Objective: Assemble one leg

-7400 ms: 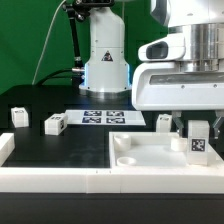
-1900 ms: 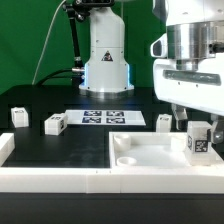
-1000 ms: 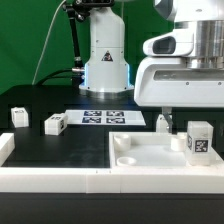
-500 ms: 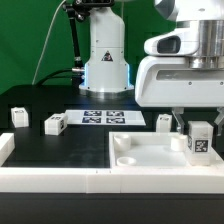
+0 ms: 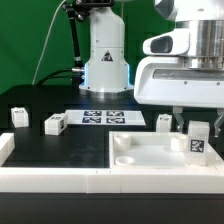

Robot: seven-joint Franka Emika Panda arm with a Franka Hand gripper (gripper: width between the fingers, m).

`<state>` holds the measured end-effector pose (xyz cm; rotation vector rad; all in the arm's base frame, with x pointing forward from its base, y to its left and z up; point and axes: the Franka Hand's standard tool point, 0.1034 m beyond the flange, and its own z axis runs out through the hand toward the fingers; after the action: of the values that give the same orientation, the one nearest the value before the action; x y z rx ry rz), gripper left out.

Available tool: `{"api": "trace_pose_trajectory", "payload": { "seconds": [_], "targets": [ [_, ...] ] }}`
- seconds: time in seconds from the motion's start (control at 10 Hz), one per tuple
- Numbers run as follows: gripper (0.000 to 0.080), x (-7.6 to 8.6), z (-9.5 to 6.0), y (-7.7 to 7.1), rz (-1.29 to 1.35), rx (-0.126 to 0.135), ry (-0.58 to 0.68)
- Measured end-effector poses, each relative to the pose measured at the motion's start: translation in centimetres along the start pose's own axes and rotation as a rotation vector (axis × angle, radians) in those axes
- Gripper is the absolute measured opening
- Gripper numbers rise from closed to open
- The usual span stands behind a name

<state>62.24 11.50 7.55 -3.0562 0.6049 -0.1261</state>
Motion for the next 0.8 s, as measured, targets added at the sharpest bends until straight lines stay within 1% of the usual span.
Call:
{"api": "trace_pose_trajectory", "payload": {
  "seconds": [0.1, 0.4, 0.6, 0.7, 0.8],
  "targets": [
    [0.029, 0.1, 0.0, 0.5, 0.119, -0.01, 0.004],
    [0.0301, 0.5, -0.1, 2.2, 0.335, -0.046, 0.028],
    [0.0305, 0.7, -0.1, 2.7, 0.371, -0.057, 0.032],
    [0.0305, 0.7, -0.1, 2.7, 0.37, -0.056, 0.032],
    [0.0471, 0.6, -0.1, 2.7, 0.37, -0.056, 0.032]
  ]
}}
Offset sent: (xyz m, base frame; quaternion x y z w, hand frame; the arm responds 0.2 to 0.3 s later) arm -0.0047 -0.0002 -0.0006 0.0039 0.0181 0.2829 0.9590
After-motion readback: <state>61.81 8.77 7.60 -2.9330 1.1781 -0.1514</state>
